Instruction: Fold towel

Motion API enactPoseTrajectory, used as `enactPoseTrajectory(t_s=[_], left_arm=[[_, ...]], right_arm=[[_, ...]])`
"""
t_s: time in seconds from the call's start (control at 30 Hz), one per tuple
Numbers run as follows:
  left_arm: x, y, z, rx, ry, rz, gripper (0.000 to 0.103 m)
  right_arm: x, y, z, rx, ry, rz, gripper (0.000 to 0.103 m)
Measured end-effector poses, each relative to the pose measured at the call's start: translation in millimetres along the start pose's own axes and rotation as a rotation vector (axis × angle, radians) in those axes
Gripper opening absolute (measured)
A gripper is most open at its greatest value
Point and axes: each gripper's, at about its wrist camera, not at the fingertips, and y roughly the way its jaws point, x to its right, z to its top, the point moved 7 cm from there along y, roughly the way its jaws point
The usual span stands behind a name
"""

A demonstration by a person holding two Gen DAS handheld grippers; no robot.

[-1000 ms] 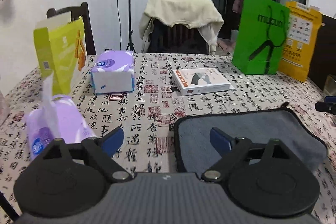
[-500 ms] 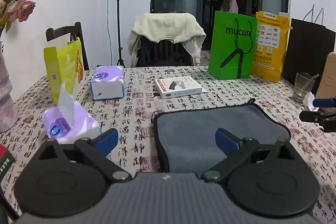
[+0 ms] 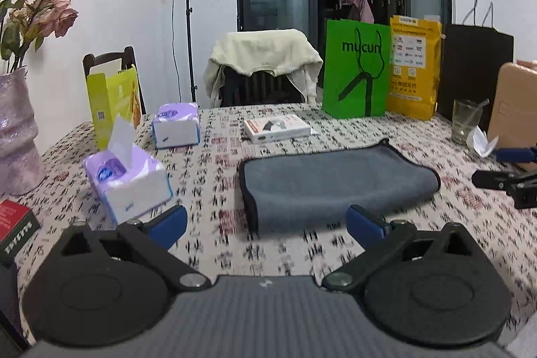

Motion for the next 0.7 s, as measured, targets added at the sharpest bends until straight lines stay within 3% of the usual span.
enactPoseTrajectory(t_s=[0.57, 0.7], left_arm=[[27, -96, -48, 0.060, 0.046, -0.004, 0.103], [27, -122, -61, 0.076, 0.024, 0.006, 0.103]], right_arm=[[-38, -95, -52, 0.053, -0.019, 0.003, 0.092], [-48, -123, -59, 0.086, -0.006, 0.012, 0.100]])
